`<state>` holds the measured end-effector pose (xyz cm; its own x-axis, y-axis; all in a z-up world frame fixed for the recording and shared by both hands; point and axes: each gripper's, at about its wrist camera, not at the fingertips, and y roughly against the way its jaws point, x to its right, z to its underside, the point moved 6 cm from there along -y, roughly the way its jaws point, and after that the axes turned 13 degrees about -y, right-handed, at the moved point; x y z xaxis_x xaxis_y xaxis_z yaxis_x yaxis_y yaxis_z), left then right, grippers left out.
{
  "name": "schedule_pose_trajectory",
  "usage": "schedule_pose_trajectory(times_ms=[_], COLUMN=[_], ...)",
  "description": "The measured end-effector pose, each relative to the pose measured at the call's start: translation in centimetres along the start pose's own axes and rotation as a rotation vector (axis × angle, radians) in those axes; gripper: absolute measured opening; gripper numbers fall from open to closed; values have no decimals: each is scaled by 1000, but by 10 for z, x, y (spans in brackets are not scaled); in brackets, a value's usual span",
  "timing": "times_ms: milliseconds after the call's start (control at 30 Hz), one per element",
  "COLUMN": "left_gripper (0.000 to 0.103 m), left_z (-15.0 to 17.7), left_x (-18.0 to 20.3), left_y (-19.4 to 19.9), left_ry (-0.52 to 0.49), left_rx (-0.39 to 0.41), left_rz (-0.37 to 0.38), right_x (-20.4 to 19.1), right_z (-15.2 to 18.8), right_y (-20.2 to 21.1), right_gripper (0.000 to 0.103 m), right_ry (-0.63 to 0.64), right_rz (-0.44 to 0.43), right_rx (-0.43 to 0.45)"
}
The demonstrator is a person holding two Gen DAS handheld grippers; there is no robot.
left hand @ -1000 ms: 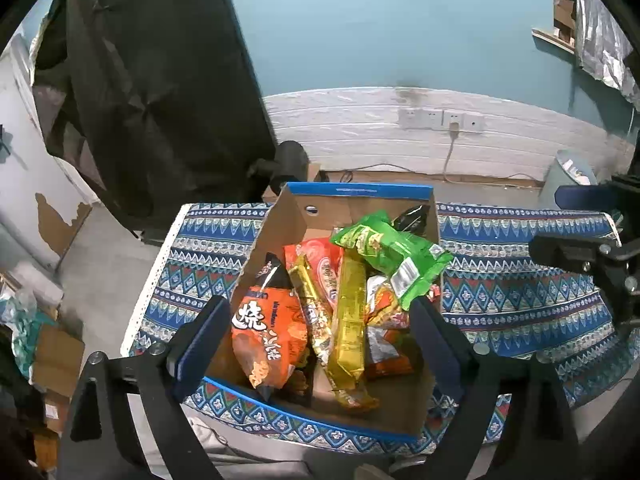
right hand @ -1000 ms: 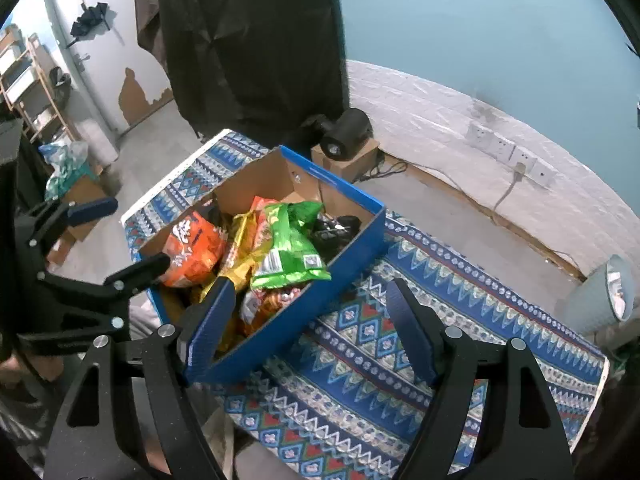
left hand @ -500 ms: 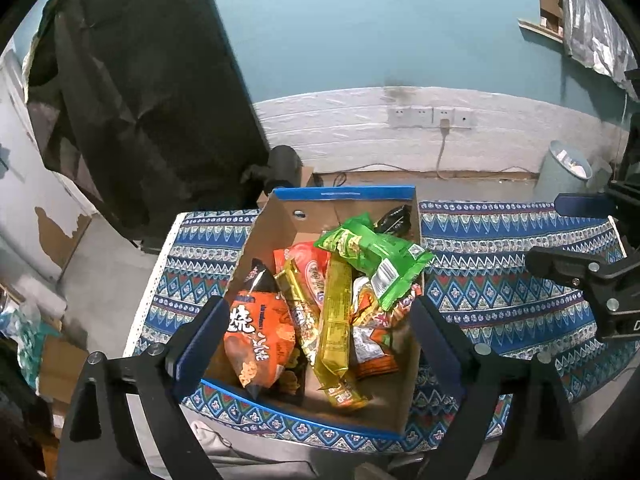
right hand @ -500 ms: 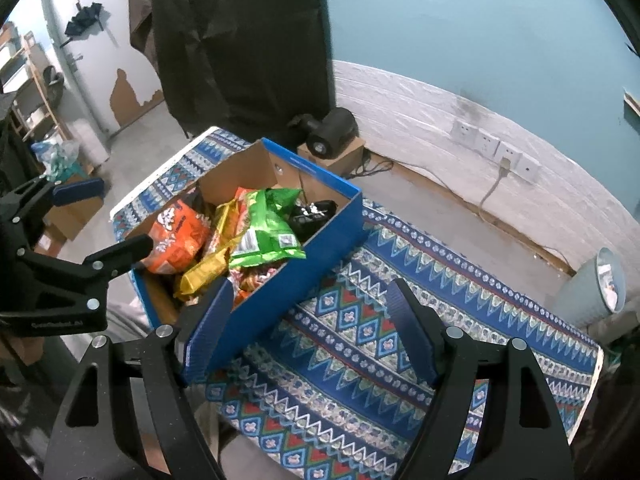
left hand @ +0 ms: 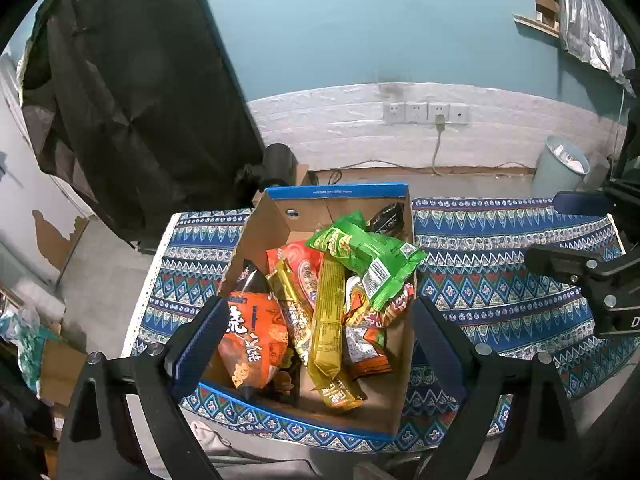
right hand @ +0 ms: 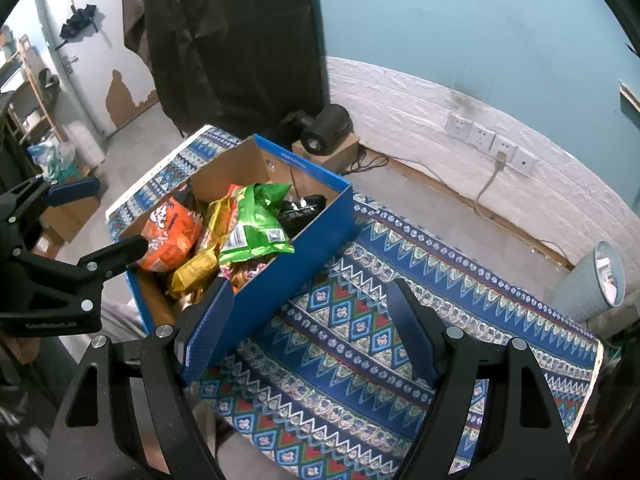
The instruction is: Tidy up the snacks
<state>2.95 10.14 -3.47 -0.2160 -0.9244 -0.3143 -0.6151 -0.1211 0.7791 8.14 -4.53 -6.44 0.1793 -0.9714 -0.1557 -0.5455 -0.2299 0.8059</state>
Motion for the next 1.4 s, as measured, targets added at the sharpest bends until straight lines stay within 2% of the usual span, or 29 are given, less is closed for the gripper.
schedule_pose_trajectory(times_ms=[400,967,1400], left_gripper=[93,93,94], left_z=[-2,-5,-2], left_x=[3,9,8], left_y=[1,5,1], left_ry=[-2,-62,-53], left_rx=[-6,4,-14], left_rz=[23,-43,-28], right_x=[4,8,13], right_z=[0,1,0], right_y=[3,4,7], right_gripper=[79,79,79], right_ry=[-6,-7,-16], right_rz=[2,10,20], right_rx=[5,6,8])
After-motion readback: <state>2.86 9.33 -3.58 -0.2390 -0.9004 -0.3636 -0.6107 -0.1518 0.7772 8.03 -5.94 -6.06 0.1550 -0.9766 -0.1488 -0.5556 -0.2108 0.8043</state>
